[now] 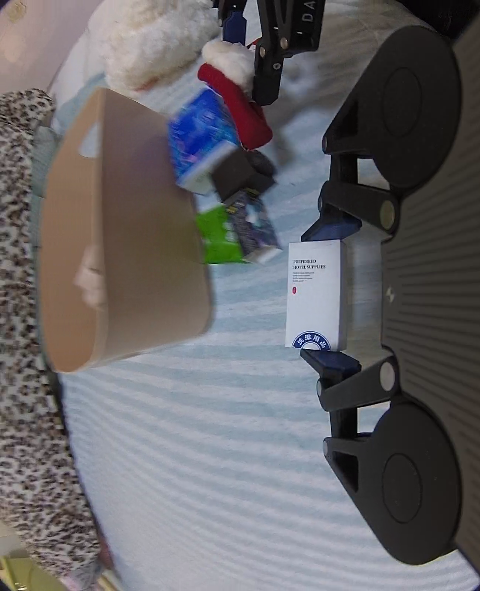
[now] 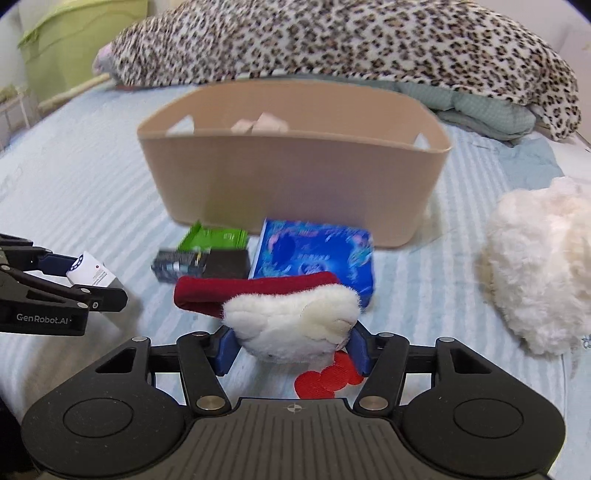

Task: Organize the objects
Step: 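Carry white box and plush toy into the basket and release both, then grasp the green packet with the left gripper while the right gripper grasps the blue tissue pack, then lower green packet and tissue pack into the basket and open both grippers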

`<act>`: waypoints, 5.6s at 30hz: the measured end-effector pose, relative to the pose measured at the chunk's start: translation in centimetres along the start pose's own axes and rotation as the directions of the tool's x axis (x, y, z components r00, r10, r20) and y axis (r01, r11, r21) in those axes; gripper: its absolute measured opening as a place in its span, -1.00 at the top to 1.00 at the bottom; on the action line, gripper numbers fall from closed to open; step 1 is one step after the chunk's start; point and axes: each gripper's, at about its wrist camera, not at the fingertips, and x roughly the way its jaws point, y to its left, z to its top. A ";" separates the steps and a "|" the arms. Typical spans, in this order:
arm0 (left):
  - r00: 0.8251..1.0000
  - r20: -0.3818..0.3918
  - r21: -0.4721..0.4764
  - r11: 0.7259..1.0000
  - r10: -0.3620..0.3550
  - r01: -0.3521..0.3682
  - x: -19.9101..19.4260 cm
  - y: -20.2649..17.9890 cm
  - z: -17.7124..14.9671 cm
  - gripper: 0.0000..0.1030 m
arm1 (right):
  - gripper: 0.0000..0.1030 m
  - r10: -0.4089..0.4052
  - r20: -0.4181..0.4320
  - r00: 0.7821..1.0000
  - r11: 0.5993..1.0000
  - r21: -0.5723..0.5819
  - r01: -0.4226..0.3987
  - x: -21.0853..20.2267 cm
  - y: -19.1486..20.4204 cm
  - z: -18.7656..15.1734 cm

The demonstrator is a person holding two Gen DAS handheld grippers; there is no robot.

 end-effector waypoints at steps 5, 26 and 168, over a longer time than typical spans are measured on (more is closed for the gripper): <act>0.994 0.109 0.033 0.999 0.020 -0.024 -2.9 0.0 2.3 -0.17 | -0.09 -0.001 0.092 0.996 0.999 0.053 -0.004 -2.4 -1.8 1.6; 0.952 0.304 0.059 0.996 0.045 -0.066 1.2 -1.3 14.9 -0.17 | -0.09 -0.089 0.270 0.959 0.985 0.169 0.044 0.0 -7.7 13.1; 0.966 0.245 -0.005 0.996 -0.081 0.085 -4.2 0.4 11.5 0.56 | 0.49 0.044 0.301 0.952 0.974 0.198 -0.108 -6.0 -6.8 8.9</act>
